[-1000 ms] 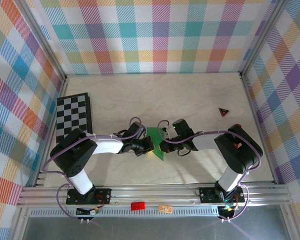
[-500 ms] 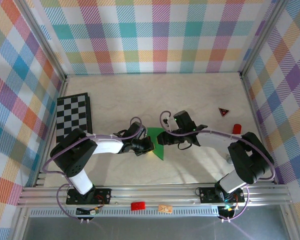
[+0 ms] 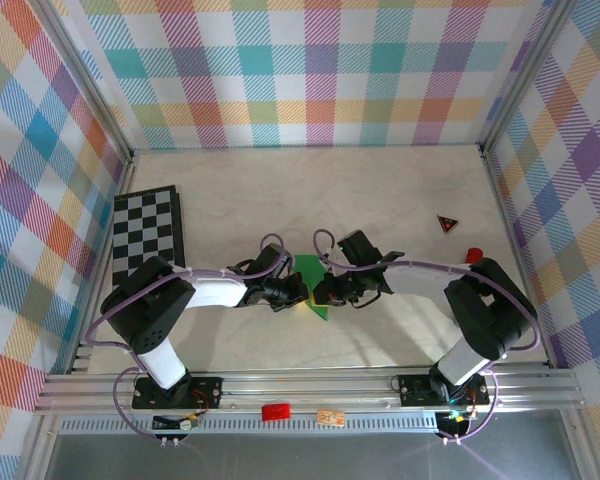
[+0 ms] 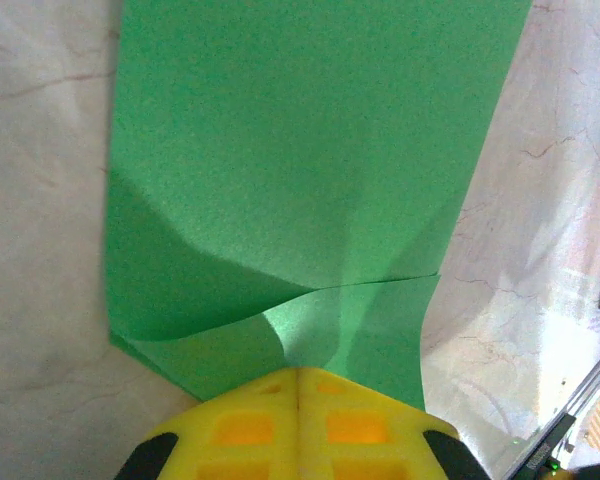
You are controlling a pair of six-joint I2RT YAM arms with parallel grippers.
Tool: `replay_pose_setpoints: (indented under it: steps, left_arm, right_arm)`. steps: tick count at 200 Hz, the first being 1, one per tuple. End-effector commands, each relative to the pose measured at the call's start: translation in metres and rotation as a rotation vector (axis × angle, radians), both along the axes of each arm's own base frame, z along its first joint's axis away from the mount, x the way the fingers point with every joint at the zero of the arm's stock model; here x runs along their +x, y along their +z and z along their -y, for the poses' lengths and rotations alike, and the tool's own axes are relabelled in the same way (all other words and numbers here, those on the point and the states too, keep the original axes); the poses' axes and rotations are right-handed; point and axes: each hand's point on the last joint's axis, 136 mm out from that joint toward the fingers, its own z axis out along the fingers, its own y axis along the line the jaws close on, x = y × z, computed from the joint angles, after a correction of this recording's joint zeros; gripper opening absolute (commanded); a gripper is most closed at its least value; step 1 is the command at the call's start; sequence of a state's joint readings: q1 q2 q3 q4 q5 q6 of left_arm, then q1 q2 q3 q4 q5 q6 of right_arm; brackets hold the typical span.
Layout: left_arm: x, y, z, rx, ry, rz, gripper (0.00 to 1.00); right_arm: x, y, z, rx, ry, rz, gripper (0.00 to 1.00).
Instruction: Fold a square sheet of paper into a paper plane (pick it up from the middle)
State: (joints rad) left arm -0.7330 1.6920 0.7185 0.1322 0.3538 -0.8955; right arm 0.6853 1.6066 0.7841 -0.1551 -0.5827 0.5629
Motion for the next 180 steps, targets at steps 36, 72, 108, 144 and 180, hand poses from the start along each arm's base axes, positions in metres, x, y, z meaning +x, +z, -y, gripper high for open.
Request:
replay_pose_setpoints:
  steps: [36,72,108,144,180]
  left_arm:
    - [-0.017,-0.031,-0.019,0.11,0.0,-0.07,0.0]
    - [-0.017,-0.032,-0.018,0.111,-0.003,-0.075,0.0]
    - [-0.018,-0.033,-0.019,0.11,-0.004,-0.078,0.0]
    - [-0.019,-0.033,-0.019,0.111,-0.005,-0.077,0.0]
    - [-0.018,-0.033,-0.019,0.108,-0.002,-0.073,0.0]
  right_arm:
    - [-0.005,-0.027,0.005,-0.11,-0.027,-0.066,0.04]
    - [-0.026,-0.039,0.02,-0.131,-0.031,-0.114,0.04]
    - [-0.039,-0.031,0.023,-0.086,-0.036,-0.14,0.06]
    - [-0.026,-0.001,0.014,-0.04,-0.045,-0.076,0.07]
    - [-0.004,-0.002,0.001,-0.037,-0.075,-0.042,0.07]
